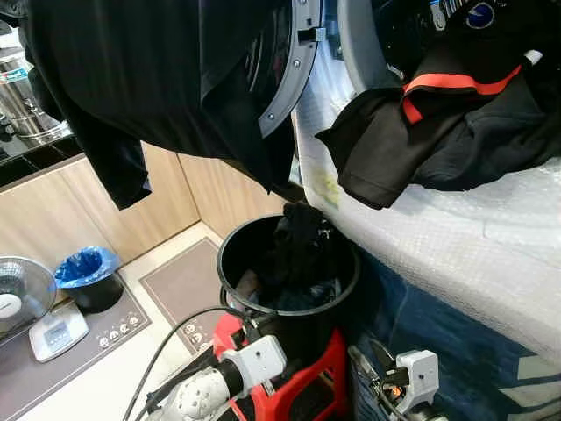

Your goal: Clothes washing

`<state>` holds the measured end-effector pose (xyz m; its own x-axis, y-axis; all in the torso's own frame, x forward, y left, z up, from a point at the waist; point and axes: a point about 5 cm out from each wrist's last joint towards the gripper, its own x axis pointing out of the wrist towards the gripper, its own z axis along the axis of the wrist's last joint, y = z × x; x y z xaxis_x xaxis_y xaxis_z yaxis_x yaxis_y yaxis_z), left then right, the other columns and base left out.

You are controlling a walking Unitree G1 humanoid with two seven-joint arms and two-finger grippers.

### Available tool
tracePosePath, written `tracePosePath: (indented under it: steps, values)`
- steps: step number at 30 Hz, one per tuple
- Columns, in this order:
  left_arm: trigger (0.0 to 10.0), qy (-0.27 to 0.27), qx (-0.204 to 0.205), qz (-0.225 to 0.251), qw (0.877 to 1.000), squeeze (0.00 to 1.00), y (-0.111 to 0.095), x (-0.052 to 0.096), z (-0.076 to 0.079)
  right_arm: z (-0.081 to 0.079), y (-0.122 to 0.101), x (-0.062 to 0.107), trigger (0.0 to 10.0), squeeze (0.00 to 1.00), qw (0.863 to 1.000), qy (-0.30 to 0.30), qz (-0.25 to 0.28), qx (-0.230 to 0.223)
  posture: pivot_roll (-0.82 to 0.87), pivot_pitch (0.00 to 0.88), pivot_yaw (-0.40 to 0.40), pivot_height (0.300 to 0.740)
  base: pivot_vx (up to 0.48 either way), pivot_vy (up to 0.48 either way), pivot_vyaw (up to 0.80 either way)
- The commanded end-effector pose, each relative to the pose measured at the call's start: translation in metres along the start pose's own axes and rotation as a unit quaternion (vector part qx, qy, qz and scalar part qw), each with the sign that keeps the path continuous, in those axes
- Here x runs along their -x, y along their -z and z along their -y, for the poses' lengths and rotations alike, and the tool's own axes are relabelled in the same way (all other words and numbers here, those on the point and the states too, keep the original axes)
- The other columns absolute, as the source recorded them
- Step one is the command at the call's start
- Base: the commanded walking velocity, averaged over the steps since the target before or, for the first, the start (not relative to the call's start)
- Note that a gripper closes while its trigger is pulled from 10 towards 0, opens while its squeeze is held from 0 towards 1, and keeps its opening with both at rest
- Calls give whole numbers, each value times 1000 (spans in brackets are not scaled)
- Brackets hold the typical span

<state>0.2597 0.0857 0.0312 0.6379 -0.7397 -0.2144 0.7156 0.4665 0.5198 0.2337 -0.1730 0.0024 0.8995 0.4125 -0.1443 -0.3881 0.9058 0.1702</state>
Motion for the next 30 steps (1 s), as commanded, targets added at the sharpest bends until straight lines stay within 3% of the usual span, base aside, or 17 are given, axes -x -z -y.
tracePosePath:
  steps: [1, 7, 9, 12, 19, 23, 24, 26, 28, 29, 30]
  values:
    - [10000, 11, -6, -12, 1000, 0, 7, 5, 6, -2, 5, 1, 10000, 0, 1000, -3, -6, -4, -68, 49, 122, 740, 0, 0, 0]
    - [10000, -26, -34, -4, 999, 0, 4, 3, -6, -2, 6, 2, 10000, 0, 1000, -4, -6, -5, -71, 42, 123, 740, 0, 0, 0]
    - [10000, -20, -15, -5, 1000, 0, 4, 2, -7, -2, 7, 2, 10000, 0, 1000, -5, -8, -5, -70, 39, 123, 740, 0, 0, 0]
    - [10000, 18, 71, -57, 996, 0, 20, 3, 9, -3, 10, 1, 10000, 0, 1000, -6, -21, 7, -71, 30, 125, 740, 0, 0, 0]
    - [10000, 30, 110, -121, 986, 0, 42, 12, 30, 6, 11, 1, 10000, 0, 999, 23, -30, 19, -73, 30, 125, 740, 0, 0, 0]
    - [10000, 0, 152, -183, 971, 0, 58, 20, 35, 12, 15, 5, 10000, 0, 998, 44, -47, 25, -71, 35, 125, 740, 0, 0, 0]
    - [10000, -22, 187, -217, 958, 0, 67, 25, 37, 15, 19, 7, 10000, 0, 996, 56, -62, 36, -72, 37, 124, 740, 0, 0, 0]
    - [10000, -27, 195, -225, 954, 0, 69, 27, 37, 16, 20, 8, 10000, 0, 995, 59, -65, 38, -72, 38, 124, 740, 0, 0, 0]
    - [10000, -69, 234, -284, 927, 0, 85, 43, 43, 23, 31, 15, 10000, 0, 989, 95, -107, 43, -68, 40, 119, 740, 0, 0, 0]
    - [10000, -69, 234, -284, 927, 0, 85, 43, 43, 23, 31, 15, 10000, 0, 989, 95, -107, 43, -68, 40, 119, 740, 0, 0, 0]
    - [10000, -90, 258, -303, 913, 0, 91, 49, 46, 25, 36, 19, 10000, 0, 986, 109, -124, 38, -64, 39, 115, 740, 0, 0, 0]
